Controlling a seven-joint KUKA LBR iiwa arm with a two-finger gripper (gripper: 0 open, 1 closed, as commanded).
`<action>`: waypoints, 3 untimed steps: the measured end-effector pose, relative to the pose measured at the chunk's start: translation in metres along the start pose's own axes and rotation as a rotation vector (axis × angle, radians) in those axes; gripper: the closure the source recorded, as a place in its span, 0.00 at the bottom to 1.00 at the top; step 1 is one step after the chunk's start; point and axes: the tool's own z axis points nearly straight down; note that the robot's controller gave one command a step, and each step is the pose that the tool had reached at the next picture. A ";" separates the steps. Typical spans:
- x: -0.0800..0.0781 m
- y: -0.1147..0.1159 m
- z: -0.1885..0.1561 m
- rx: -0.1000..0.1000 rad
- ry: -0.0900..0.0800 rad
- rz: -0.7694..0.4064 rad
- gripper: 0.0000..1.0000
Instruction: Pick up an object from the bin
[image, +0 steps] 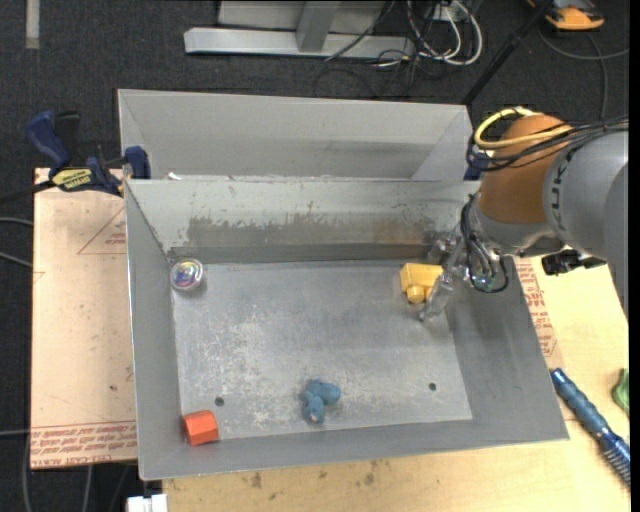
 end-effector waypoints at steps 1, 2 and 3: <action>-0.001 0.000 -0.001 0.000 -0.002 -0.001 1.00; -0.003 0.001 -0.063 -0.001 -0.009 -0.003 1.00; -0.004 0.002 -0.093 0.000 -0.006 -0.004 1.00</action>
Offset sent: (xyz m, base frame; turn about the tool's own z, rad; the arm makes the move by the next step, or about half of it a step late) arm 0.0000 0.0000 0.0000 0.0000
